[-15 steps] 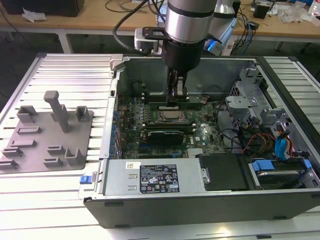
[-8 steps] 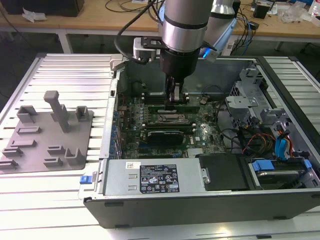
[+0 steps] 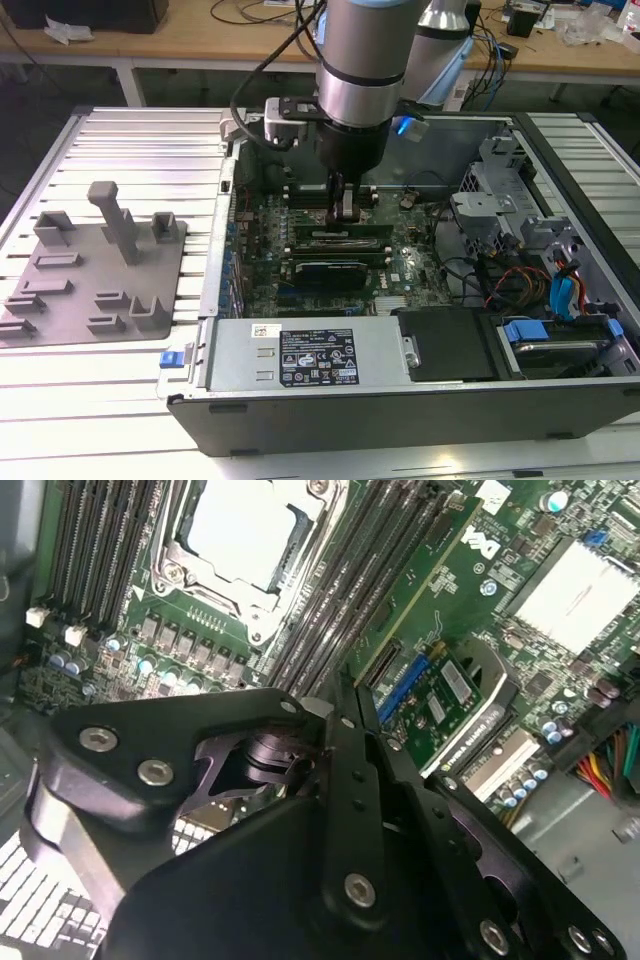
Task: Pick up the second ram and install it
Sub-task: 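Insert the second ram into the second slot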
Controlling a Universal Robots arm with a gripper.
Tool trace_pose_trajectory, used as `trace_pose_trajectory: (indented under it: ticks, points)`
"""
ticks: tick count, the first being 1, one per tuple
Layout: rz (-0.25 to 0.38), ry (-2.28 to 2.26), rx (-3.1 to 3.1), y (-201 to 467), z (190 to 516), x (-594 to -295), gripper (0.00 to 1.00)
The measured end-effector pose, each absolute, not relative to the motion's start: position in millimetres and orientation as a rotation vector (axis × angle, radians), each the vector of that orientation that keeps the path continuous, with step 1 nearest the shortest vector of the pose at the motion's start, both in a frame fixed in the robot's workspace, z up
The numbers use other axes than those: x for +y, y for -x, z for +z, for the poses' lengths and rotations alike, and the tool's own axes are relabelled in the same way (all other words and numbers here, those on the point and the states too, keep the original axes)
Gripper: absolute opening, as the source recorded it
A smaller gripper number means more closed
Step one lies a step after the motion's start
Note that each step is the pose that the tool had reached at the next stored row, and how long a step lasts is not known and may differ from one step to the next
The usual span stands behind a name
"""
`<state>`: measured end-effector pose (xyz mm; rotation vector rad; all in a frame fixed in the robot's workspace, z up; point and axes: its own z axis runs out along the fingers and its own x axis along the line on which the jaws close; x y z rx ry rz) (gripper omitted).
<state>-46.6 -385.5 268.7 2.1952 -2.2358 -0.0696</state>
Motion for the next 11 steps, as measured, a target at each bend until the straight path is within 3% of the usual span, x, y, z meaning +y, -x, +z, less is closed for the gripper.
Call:
trace_pose_trajectory:
  ticks: [11]
  points:
    - [-0.07, -2.197, -2.236, 49, 245, -377, 0.09]
